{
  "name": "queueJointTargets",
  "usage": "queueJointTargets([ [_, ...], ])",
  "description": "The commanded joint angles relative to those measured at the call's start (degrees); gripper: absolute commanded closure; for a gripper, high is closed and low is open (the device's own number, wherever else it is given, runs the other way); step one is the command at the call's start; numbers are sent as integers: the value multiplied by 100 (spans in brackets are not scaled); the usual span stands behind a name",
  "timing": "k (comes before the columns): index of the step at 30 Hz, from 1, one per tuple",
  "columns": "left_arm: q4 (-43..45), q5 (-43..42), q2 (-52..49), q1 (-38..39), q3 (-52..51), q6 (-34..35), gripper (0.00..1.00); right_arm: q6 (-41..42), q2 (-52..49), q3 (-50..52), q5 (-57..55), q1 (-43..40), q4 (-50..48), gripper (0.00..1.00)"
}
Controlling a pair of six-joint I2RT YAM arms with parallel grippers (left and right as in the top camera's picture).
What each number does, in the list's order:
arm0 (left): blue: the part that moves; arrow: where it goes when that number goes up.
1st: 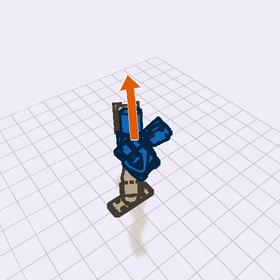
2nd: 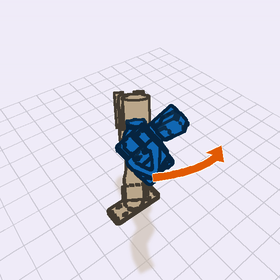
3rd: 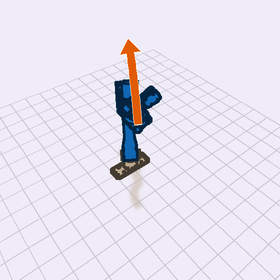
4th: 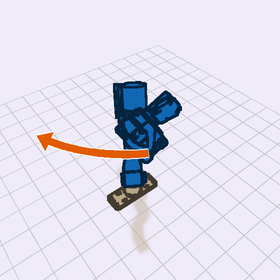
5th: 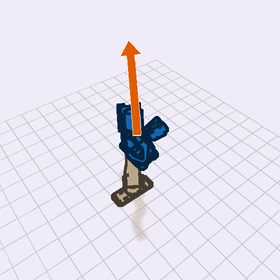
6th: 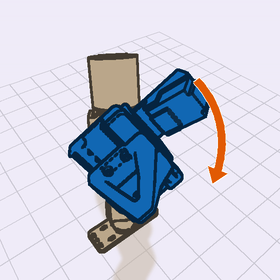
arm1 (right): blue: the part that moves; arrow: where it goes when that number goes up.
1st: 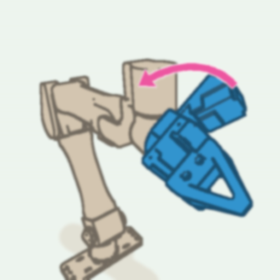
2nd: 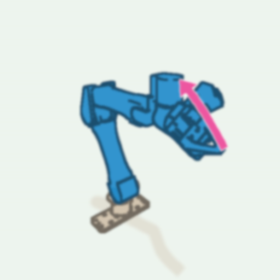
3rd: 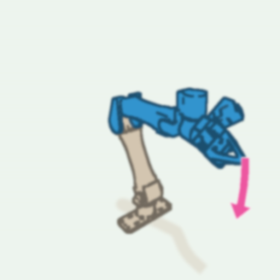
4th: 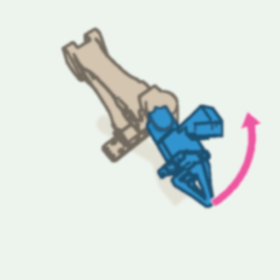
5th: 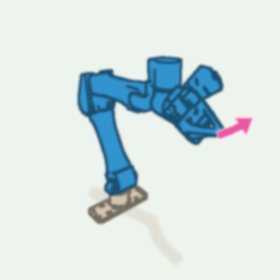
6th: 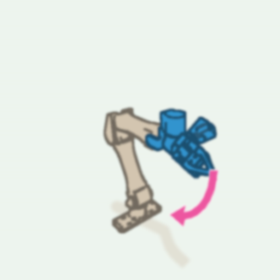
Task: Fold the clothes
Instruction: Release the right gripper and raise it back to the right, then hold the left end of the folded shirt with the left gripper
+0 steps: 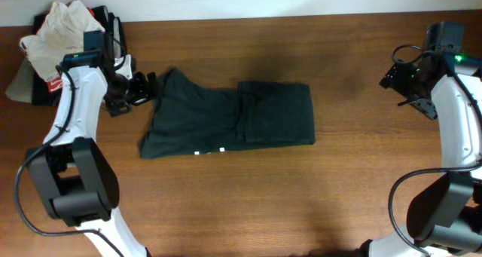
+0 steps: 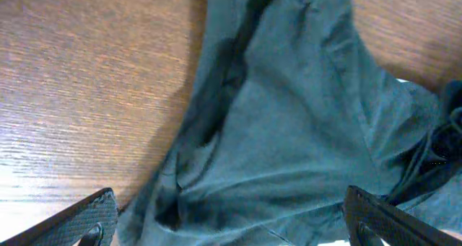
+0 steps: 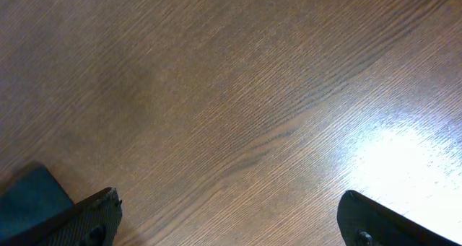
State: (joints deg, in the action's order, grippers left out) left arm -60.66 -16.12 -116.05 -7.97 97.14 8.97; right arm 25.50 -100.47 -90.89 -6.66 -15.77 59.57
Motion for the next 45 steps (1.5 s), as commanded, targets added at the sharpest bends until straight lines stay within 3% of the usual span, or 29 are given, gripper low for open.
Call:
queueJointTargets([
  [1, 7, -260, -304, -275, -48, -225, 1, 31, -31, -2, -155, -2, -20, 1],
  [6, 20, -297, -332, -739, -48, -396, 1, 31, -31, -2, -155, -2, -20, 1],
  [10, -57, -1189, -546, -866, -48, -1154, 1, 31, -31, -2, -155, -2, -20, 1],
  [17, 26, -1904, -1493, -866, -48, -1582, 1, 31, -31, -2, -155, -2, -20, 1],
  [45, 94, -1580, -1622, -114, -52, -1615, 1, 31, -31, -2, -155, -2, -20, 1],
])
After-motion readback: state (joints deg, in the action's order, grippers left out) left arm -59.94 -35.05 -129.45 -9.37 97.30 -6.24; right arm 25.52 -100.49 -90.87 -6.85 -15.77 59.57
